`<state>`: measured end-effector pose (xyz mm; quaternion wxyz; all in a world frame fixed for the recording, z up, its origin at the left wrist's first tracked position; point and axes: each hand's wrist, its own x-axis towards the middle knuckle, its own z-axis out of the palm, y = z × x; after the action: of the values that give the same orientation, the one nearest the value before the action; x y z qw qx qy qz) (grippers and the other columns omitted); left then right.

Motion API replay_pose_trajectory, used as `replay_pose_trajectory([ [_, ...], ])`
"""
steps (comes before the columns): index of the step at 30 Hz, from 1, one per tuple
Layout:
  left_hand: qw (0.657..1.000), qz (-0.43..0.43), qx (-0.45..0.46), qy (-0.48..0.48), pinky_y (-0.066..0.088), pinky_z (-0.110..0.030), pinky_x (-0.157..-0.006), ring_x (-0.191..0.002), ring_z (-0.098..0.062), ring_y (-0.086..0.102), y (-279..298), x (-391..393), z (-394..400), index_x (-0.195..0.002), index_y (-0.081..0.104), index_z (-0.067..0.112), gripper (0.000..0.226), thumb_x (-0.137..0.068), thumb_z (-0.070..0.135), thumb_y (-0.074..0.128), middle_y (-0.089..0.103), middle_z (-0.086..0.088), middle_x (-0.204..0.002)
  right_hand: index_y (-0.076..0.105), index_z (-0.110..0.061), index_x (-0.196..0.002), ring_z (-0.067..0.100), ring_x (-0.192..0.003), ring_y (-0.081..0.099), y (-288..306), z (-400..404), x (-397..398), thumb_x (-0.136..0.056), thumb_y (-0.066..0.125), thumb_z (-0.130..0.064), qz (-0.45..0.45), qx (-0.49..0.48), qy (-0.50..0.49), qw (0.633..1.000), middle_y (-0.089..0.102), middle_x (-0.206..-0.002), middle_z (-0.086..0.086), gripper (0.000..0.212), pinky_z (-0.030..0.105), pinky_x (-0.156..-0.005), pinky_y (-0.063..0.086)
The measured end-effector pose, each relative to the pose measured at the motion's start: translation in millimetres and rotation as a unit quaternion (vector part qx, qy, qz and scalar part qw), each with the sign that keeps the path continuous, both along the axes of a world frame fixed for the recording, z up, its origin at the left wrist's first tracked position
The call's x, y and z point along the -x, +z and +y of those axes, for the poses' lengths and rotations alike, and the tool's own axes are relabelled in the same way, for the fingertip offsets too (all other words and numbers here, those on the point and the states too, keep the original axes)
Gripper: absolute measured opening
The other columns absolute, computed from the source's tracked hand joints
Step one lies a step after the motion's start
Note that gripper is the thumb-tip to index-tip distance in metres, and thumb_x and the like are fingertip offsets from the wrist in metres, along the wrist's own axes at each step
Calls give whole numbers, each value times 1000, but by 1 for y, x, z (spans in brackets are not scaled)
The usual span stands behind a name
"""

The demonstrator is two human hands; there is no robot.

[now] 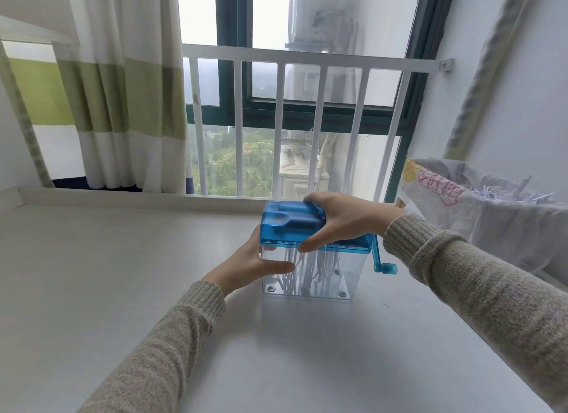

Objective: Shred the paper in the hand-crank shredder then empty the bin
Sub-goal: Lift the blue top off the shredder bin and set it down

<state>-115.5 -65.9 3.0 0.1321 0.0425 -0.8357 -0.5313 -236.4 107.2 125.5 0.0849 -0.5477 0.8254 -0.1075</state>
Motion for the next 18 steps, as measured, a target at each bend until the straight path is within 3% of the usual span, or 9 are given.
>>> replay_pose_trajectory([
  [6, 1000, -1, -5, 7, 38, -22, -95, -121, -1, 46, -1, 1, 1, -140, 32, 39, 82, -73, 43, 79, 46, 16, -134, 43, -25, -125, 15, -92, 62, -1, 0, -1, -66, 73, -64, 17, -1, -3, 1000, 57, -111, -5, 77, 34, -83, 58],
  [13, 1000, 2, -14, 11, 38, -14, -85, -120, 1, 46, 0, 0, 2, -139, 32, 40, 79, -75, 38, 79, 46, 19, -133, 41, -23, -129, 14, -94, 56, 3, 1, -5, -60, 70, -72, 98, 11, -3, 995, 53, -111, -4, 89, 35, -85, 56],
  [18, 1000, 6, -20, 9, 39, -17, -87, -119, 2, 46, 1, -1, 3, -139, 33, 41, 80, -74, 39, 79, 47, 19, -132, 41, -22, -129, 16, -95, 56, 3, 3, -6, -63, 71, -69, 86, 3, -2, 996, 53, -112, -2, 87, 36, -86, 55],
])
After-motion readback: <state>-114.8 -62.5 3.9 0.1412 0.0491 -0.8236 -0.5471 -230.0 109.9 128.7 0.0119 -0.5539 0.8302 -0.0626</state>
